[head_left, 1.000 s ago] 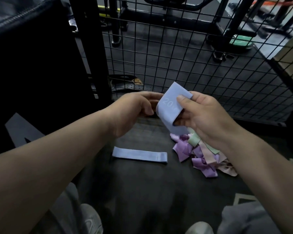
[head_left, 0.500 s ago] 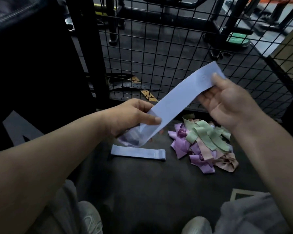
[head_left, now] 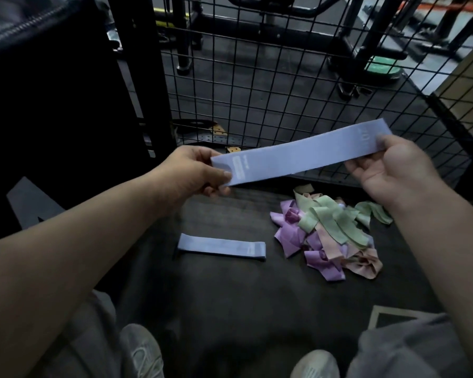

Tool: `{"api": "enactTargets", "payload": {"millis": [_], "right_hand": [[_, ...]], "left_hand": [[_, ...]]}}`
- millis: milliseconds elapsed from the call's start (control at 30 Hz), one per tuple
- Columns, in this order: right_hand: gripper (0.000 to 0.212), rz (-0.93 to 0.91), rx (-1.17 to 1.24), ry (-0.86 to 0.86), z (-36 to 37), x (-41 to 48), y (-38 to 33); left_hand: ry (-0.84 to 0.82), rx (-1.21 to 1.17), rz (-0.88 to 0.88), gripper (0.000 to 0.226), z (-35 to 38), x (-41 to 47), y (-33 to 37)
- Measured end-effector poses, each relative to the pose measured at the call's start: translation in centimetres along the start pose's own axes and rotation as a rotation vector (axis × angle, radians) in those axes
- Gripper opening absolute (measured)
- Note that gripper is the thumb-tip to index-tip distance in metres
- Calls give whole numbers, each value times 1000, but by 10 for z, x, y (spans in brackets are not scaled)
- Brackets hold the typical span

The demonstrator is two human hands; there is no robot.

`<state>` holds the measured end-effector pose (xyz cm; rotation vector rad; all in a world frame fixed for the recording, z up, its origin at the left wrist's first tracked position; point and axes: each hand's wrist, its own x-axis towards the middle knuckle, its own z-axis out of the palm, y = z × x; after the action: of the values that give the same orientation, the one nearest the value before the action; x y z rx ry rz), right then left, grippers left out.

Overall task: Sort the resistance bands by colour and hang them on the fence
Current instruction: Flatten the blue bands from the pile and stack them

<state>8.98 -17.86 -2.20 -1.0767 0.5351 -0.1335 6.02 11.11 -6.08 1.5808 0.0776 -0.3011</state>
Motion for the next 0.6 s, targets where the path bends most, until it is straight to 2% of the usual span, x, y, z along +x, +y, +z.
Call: {"api": "enactTargets", "payload": {"millis": [133, 233, 300, 367, 400, 467, 533, 600], "right_hand": [[24, 38, -202, -59, 4, -13, 9], [16, -23, -522, -156, 6, -26, 28], [12, -149, -832, -251, 6, -31, 44], [22, -259, -1040, -363, 10, -36, 57], [31, -300, -1058, -433, 12, -40, 62], [36, -399, -1009, -574, 17, -46, 69], [30, -503, -1011, -641, 22, -52, 74], [19, -558, -1016, -638, 26, -52, 78]], "left_hand": [[198, 22, 89, 12, 0, 11, 4], [223, 62, 163, 7, 3, 14, 2], [158, 41, 218, 1, 9, 13, 0], [57, 43, 253, 12, 16, 11, 0], [1, 52, 255, 15, 19, 9, -1], [-109, 92, 228, 14, 22, 6, -4], [-188, 134, 177, 16, 24, 5, -9], [-210, 141, 145, 16, 26, 3, -12]]}}
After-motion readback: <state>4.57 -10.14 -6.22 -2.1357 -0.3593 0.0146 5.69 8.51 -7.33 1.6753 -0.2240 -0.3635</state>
